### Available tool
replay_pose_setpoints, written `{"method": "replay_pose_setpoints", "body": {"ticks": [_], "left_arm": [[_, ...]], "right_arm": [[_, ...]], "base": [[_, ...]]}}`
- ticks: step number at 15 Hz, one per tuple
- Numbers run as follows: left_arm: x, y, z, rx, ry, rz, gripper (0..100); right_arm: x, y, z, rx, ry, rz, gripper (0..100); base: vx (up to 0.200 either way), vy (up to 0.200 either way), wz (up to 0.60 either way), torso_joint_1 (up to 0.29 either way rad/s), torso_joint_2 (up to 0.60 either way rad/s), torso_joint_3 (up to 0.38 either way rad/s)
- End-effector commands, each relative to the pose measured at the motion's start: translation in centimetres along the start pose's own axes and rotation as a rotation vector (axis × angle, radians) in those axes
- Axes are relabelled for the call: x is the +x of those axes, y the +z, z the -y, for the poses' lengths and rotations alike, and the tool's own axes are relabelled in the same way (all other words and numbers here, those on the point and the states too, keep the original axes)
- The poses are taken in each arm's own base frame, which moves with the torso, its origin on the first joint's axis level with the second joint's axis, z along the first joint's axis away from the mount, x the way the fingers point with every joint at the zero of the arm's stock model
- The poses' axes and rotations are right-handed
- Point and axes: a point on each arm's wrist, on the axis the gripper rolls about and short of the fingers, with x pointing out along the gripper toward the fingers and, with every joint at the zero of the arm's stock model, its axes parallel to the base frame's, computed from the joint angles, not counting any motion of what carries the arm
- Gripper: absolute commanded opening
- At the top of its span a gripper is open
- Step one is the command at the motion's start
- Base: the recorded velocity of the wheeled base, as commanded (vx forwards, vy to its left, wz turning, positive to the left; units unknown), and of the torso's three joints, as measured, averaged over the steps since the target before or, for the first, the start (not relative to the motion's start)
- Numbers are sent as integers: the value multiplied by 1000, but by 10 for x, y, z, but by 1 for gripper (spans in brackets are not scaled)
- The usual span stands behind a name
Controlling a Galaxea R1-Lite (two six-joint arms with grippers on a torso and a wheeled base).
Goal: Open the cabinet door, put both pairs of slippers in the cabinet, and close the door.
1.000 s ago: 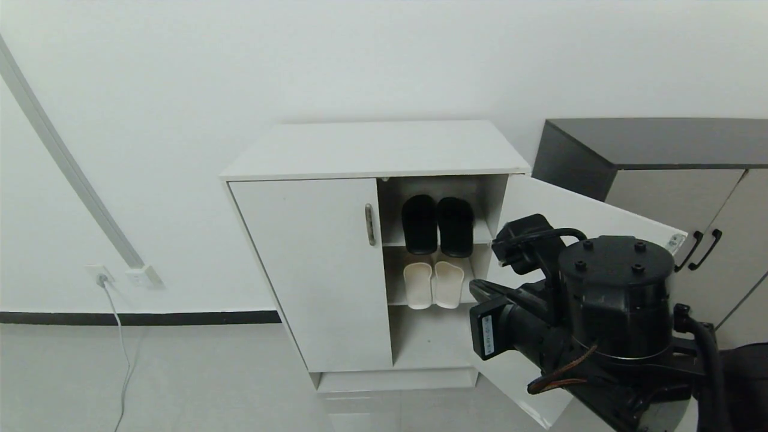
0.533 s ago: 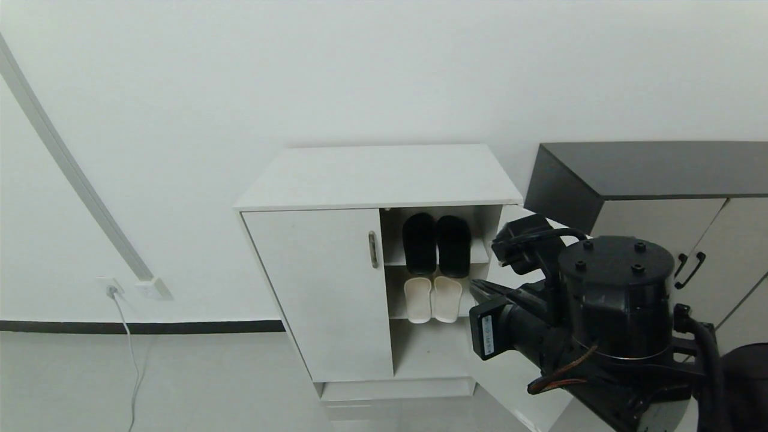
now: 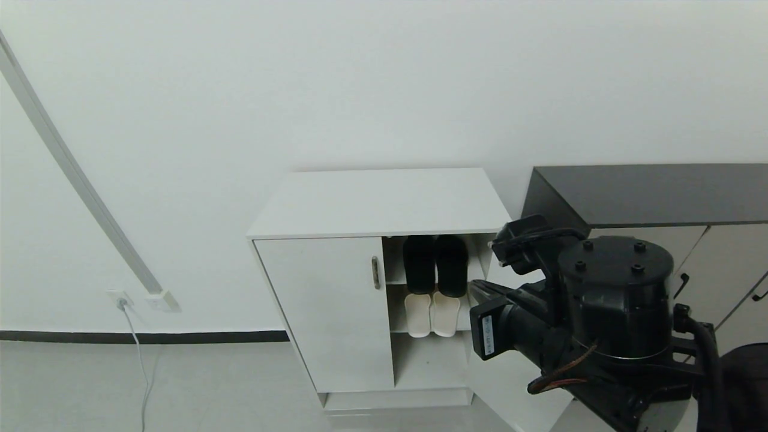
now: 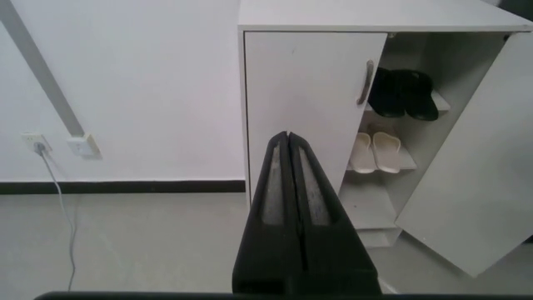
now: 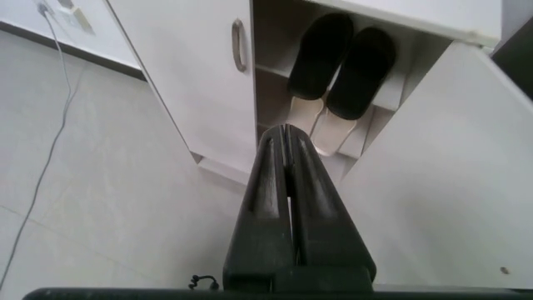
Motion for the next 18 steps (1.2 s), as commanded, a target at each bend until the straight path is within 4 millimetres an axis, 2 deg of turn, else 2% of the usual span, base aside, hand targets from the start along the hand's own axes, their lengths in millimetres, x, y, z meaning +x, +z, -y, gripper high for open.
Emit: {"method": "replay_pose_setpoints", "body": {"ticks": [1, 12, 18], "left_arm": [[0, 0, 0, -2, 2, -1, 0], [0, 0, 0, -2, 2, -1, 0], [0, 0, 0, -2, 2, -1, 0]], "right_arm": [[1, -2, -1, -4, 0, -6, 0], [-1, -4, 1, -8, 1, -13, 0], [-1, -5, 1, -15, -1, -15, 0]], "base": [[0, 0, 0, 32, -76, -61], [0, 0, 0, 0, 0, 0], [0, 0, -600, 5, 0, 2]]}}
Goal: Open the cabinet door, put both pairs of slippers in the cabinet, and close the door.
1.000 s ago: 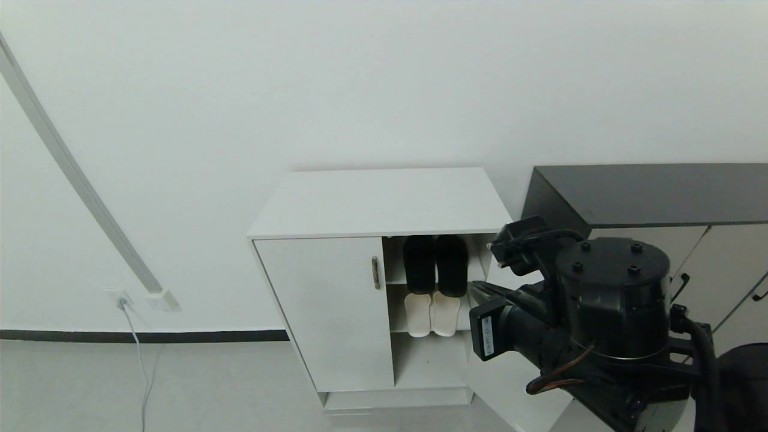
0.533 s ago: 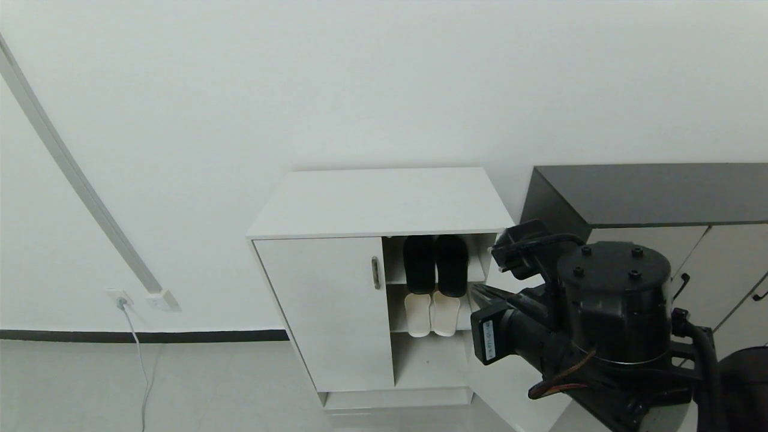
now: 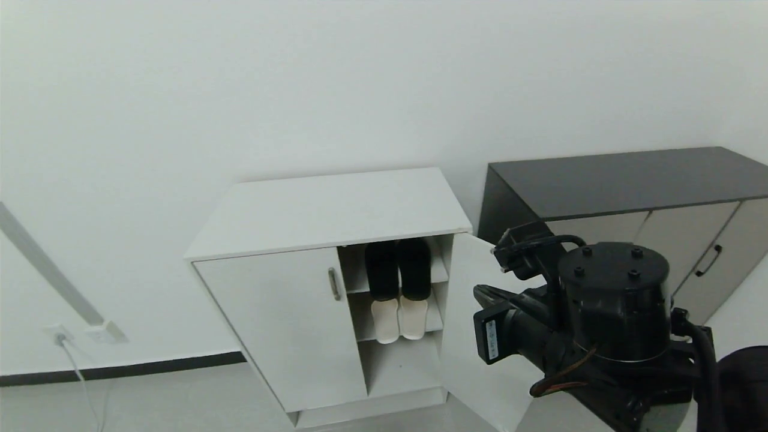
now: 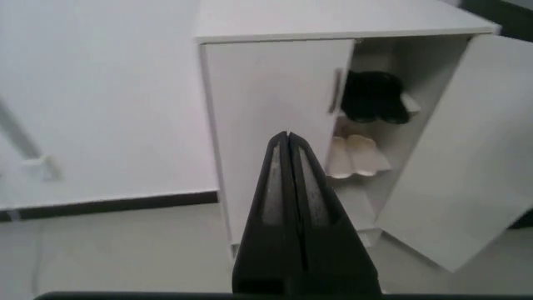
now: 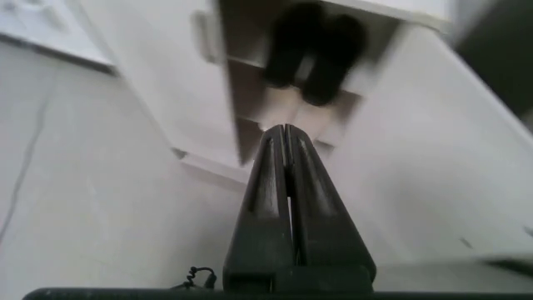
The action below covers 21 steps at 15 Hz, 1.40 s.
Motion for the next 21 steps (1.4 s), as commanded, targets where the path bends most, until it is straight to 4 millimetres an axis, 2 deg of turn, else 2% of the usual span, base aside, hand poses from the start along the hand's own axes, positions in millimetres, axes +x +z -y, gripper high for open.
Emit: {"method": "replay_pose_setpoints", "body": {"ticks": [1, 2, 9, 15, 21], "left_arm": [[0, 0, 0, 0, 0, 0, 0], [0, 0, 0, 0, 0, 0, 0], [0, 0, 0, 1, -1, 0, 0], [0, 0, 0, 1, -3, 0, 0], [0, 0, 0, 1, -3, 0, 0]], "right_arm": [[0, 0, 0, -1, 0, 1, 0], [0, 0, 0, 1, -1, 1, 0], [8, -3, 3, -4, -18, -2, 0], [8, -3, 4, -6, -19, 1, 0], [20, -1, 20, 8, -67, -3, 0]], "base": [[0, 0, -600, 2, 7, 12], [0, 0, -600, -2, 7, 2], [0, 0, 0, 0, 0, 0], [-200, 0, 0, -1, 2, 2], [0, 0, 0, 0, 0, 0]]}}
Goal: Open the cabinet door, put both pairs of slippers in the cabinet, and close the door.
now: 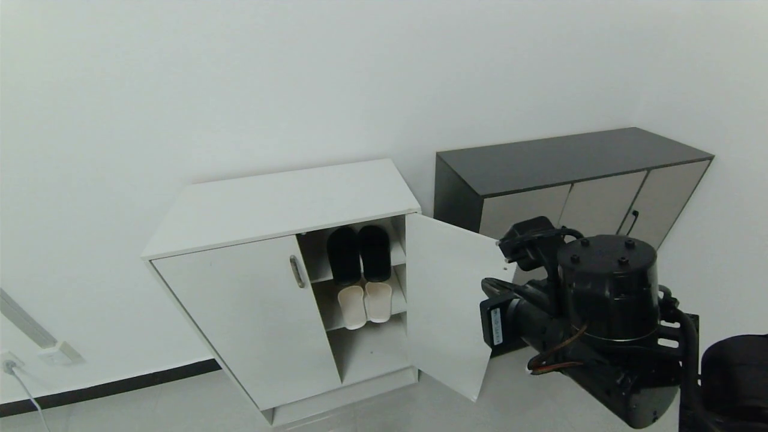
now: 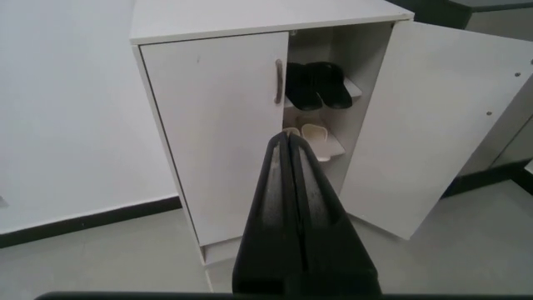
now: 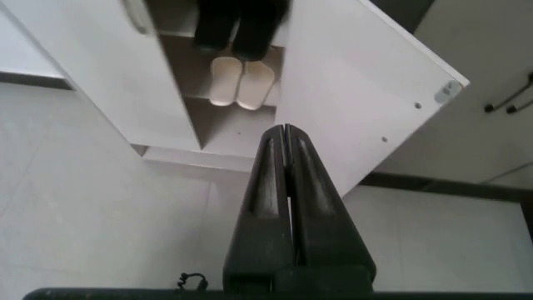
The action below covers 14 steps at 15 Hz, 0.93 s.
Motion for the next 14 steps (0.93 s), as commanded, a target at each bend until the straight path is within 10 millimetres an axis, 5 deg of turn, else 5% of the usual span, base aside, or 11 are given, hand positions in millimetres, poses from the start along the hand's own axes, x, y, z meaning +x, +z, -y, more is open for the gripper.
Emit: {"method": "replay_pose_setpoints", "body": {"ticks": [1, 9, 14], "left_arm": [[0, 0, 0, 0, 0, 0, 0], [0, 0, 0, 5, -3, 0, 0], [0, 0, 0, 8, -3, 0, 0]], "right_arm": [[11, 4, 10, 16, -37, 4, 0], [91, 16, 97, 118, -196, 4, 0], [133, 20, 118, 217, -197, 41, 0]], "base": [[0, 0, 0, 0, 0, 0], [0, 0, 0, 0, 0, 0], [0, 0, 0, 0, 0, 0]]}}
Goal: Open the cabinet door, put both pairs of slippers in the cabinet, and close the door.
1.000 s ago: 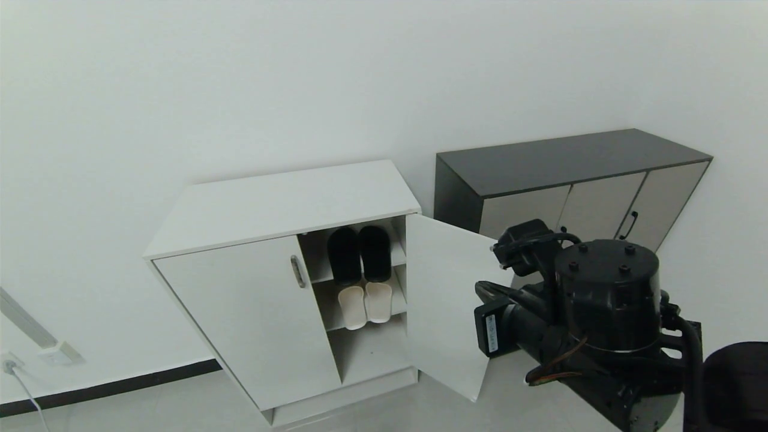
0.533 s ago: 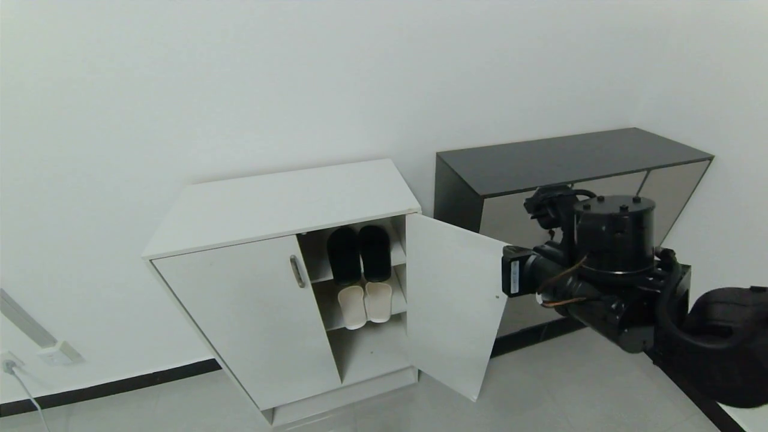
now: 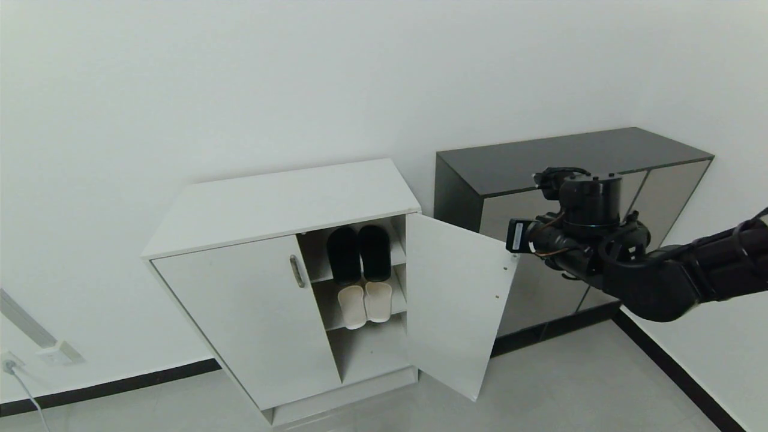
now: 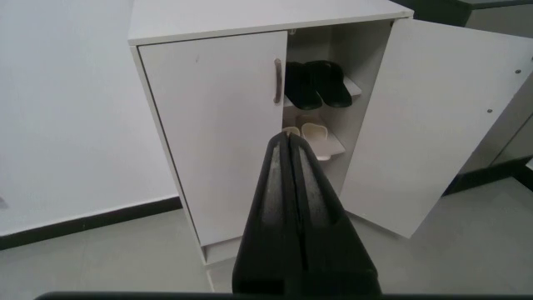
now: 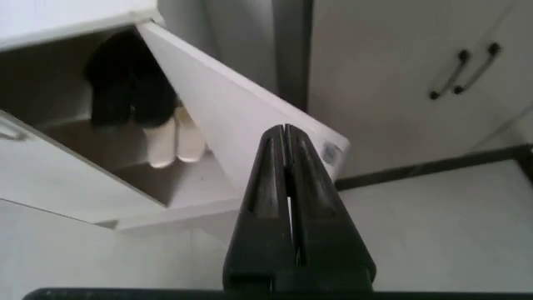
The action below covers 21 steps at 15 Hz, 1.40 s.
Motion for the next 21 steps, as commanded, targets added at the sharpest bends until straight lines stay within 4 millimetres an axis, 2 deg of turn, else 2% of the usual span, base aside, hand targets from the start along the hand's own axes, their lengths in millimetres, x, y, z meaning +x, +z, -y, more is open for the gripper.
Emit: {"method": "replay_pose_setpoints", "body": {"ticks": [1, 7, 15, 21], "left_arm": [[0, 0, 0, -1, 0, 0, 0], [0, 0, 0, 4, 0, 0, 0], [0, 0, 0, 4, 0, 0, 0], [0, 0, 0, 4, 0, 0, 0]], "right_arm": [[28, -8, 11, 8, -29, -11, 0], [70, -25, 31, 62, -71, -29, 0], [82, -41, 35, 59, -59, -68, 0], [82, -42, 33, 57, -61, -69, 0]], "base": [[0, 0, 0, 0, 0, 0], [0, 0, 0, 0, 0, 0], [0, 0, 0, 0, 0, 0], [0, 0, 0, 0, 0, 0]]}}
